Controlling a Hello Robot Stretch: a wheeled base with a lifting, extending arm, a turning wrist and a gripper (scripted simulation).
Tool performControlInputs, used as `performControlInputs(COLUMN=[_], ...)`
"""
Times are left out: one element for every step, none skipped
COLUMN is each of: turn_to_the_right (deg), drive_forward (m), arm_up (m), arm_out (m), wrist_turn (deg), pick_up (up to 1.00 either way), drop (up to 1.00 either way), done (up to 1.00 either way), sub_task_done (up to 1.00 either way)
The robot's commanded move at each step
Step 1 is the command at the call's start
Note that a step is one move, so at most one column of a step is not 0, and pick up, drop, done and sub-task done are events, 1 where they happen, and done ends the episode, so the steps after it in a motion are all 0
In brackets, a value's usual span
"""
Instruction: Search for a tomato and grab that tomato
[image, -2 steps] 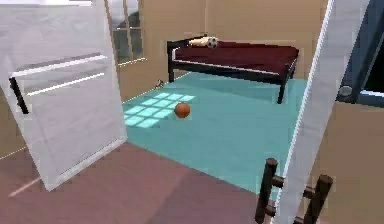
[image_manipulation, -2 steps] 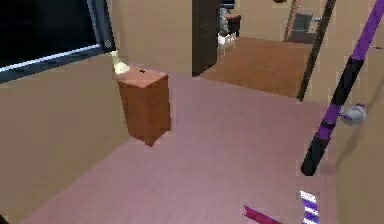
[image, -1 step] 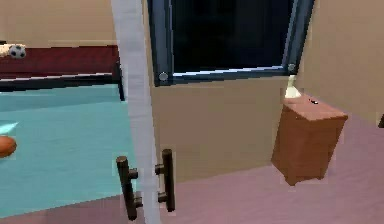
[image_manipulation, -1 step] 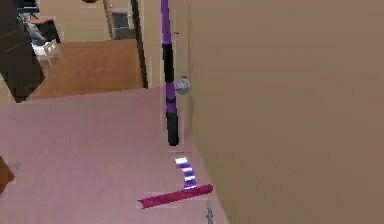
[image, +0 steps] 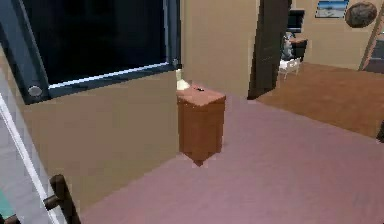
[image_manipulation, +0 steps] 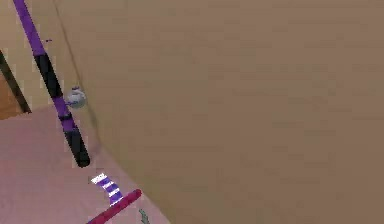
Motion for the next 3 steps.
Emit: performControlInputs(turn_to_the_right=[0.0, 0.0, 0.0], drive_forward=[0.40, 0.40, 0.25], arm_up=[0.00, 0.00, 0.00], arm_out=[0.00, 0.00, 0.00], wrist_turn=[0.0, 0.0, 0.0], pick_up=[0.00, 0.00, 0.00], drop=[0.00, 0.00, 0.00], done=[0.00, 0.00, 0.00], sub_task_done=[0.00, 0.00, 0.00])
